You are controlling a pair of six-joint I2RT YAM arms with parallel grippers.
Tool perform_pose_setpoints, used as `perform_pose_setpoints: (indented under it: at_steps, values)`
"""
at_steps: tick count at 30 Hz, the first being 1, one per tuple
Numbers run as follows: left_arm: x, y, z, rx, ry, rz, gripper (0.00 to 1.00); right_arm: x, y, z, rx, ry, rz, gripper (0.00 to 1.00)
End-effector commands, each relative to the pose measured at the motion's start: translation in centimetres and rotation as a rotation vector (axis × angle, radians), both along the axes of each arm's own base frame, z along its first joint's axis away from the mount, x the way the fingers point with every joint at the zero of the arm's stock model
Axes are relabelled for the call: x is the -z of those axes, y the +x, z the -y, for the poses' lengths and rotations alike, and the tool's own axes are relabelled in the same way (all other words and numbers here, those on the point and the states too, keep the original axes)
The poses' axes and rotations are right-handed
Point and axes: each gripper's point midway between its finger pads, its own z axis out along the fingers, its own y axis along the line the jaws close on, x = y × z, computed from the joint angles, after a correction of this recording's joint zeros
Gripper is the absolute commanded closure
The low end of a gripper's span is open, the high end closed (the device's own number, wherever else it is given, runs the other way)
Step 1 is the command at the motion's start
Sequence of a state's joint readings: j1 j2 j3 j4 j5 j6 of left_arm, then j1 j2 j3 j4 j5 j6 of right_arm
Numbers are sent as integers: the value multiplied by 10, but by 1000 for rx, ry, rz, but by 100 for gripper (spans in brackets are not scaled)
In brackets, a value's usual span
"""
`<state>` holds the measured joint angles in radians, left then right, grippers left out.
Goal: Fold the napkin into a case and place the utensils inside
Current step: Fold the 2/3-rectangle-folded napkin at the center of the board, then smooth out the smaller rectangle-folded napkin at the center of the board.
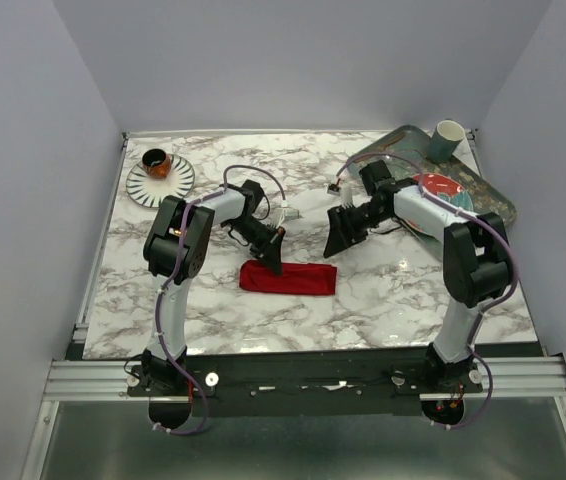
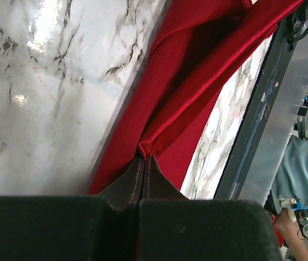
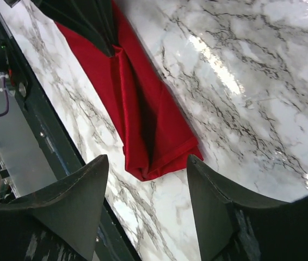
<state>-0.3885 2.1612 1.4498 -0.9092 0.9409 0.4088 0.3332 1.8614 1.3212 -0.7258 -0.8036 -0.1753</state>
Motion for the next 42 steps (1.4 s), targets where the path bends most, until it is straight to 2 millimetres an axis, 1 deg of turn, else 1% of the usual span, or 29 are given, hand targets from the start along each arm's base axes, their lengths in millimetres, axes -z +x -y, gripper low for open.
perform_pose_setpoints:
  at_steps: [1,7,10,11,14,17,18,20,21,22,23,24,25,26,27,29,30,32,33,34,35,36,37,39,42]
  values:
    - [13,1,-3,2,46,3,100,0,-17,-17,-84,60,29,32]
    - [16,1,-3,1,53,-6,100,12,-35,-32,-138,52,21,32]
    - [16,1,-4,1,54,-4,100,20,-40,-35,-154,25,21,33]
    - [17,0,-4,1,53,-6,100,23,-39,-35,-156,16,21,34]
    - [16,2,-4,-4,55,-6,100,30,-39,-36,-155,-13,23,42]
    - [14,2,-4,-11,52,-10,100,39,-37,-32,-142,-49,20,57]
    - [13,2,-4,-13,49,-11,100,43,-37,-31,-141,-65,22,67]
    - [11,4,-4,-21,42,-11,100,48,-36,-29,-139,-80,19,77]
    - [8,5,-3,-27,33,-8,100,49,-35,-28,-134,-87,21,85]
    - [6,5,-3,-31,28,-11,100,52,-35,-28,-132,-94,13,89]
    - [4,5,-3,-36,23,-15,98,54,-34,-27,-129,-101,11,92]
    - [1,7,-4,-47,18,-12,96,56,-33,-27,-126,-112,12,99]
    - [-3,8,-3,-49,6,-9,93,58,-32,-26,-123,-116,8,99]
    - [-5,8,-4,-53,-4,-3,83,59,-31,-25,-119,-123,9,99]
    - [-13,12,-5,-62,-21,20,78,61,-31,-24,-113,-139,11,99]
    - [-24,12,-4,-77,-68,21,70,64,-30,-22,-109,-150,9,99]
    - [-34,17,-4,-82,-90,59,63,66,-29,-21,-103,-161,10,99]
    - [-43,20,-9,-97,-109,89,59,69,-28,-20,-99,-169,8,99]
    - [-54,25,-10,-103,-128,141,55,68,-28,-21,-96,-169,6,99]
    - [-58,28,-13,-111,-135,163,54,69,-28,-21,-95,-169,1,99]
    - [-58,27,-15,-112,-127,186,53,70,-27,-21,-91,-169,-1,99]
    - [-66,31,-16,-112,-130,237,51,71,-27,-21,-90,-169,-6,99]
    - [-67,31,-17,-105,-127,258,50,72,-27,-21,-88,-173,-8,99]
    - [-68,31,-20,-89,-119,310,48,73,-26,-20,-83,-178,-9,99]
    - [-61,31,-23,-71,-100,338,47,70,-26,-22,-80,-159,-17,99]
